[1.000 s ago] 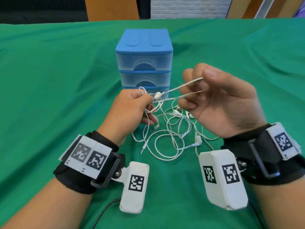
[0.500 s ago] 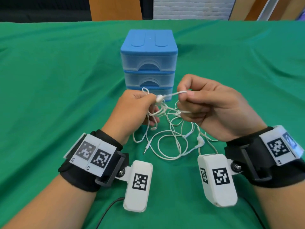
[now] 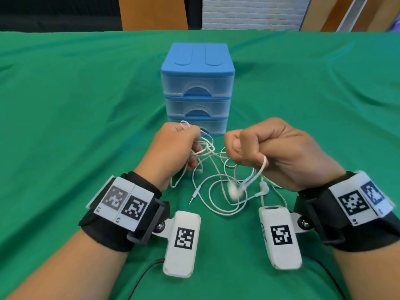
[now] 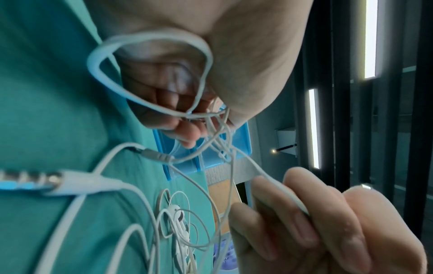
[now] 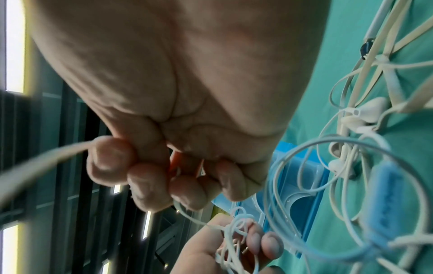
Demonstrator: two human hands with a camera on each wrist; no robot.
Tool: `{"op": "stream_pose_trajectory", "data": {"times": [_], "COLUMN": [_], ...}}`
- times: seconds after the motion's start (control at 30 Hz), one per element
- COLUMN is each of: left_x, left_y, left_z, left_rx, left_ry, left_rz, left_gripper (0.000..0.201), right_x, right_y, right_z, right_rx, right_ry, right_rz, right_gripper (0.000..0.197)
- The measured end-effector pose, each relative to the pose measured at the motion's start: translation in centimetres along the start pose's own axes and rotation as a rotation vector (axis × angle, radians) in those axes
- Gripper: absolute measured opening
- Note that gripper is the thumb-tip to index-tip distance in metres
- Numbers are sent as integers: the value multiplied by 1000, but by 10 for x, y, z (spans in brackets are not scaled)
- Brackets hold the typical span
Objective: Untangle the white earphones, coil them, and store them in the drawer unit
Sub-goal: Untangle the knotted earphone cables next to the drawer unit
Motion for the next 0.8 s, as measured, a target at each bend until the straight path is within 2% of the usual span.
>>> {"op": "stream_pose_trajectory", "data": {"times": [0.1, 0.23, 0.33, 0.4, 0.5, 0.6, 0.67, 0.73, 0.8], "left_x": [-1, 4, 6, 6, 8, 9, 9, 9, 10], "left_y": [2, -4, -7, -7, -7, -7, -8, -7, -7], "left_z": [-1, -6, -7, -7, -8, -8, -8, -9, -9], "left_rx": [40, 44, 67, 81, 84, 95, 102, 118, 140], "left_ry": [-13, -171, -246, -279, -303, -305, -315, -320, -321], "left_rz": [2, 72, 132, 150, 164, 190, 200, 204, 219], "left_gripper": [19, 30, 23, 22, 16, 9, 10, 10, 9], "right_x": [2, 4, 4, 3, -1, -3, -2, -1, -1], "right_y": [2, 2, 3, 4, 13, 22, 25, 23, 17], "right_z": [1, 6, 8, 9, 10, 9, 6, 1, -3], "right_rx": [27, 90, 155, 246, 440, 457, 443, 463, 497], "right_ry": [5, -6, -45, -23, 108, 172, 108, 4, -56], "right_rz": [38, 111, 122, 45, -261, -515, -535, -444, -348], "right_gripper": [44, 18, 22, 23, 18, 10, 9, 19, 19]}}
Point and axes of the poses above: each hand's wrist, its own x-axis away from the middle knuckle, its own y-axis out of the back of the hand, z = x × y, the point moved 2 cm from there along -x, towards the middle knuckle, and after that the axes turned 13 degrees about y, right-handed, at the moved point
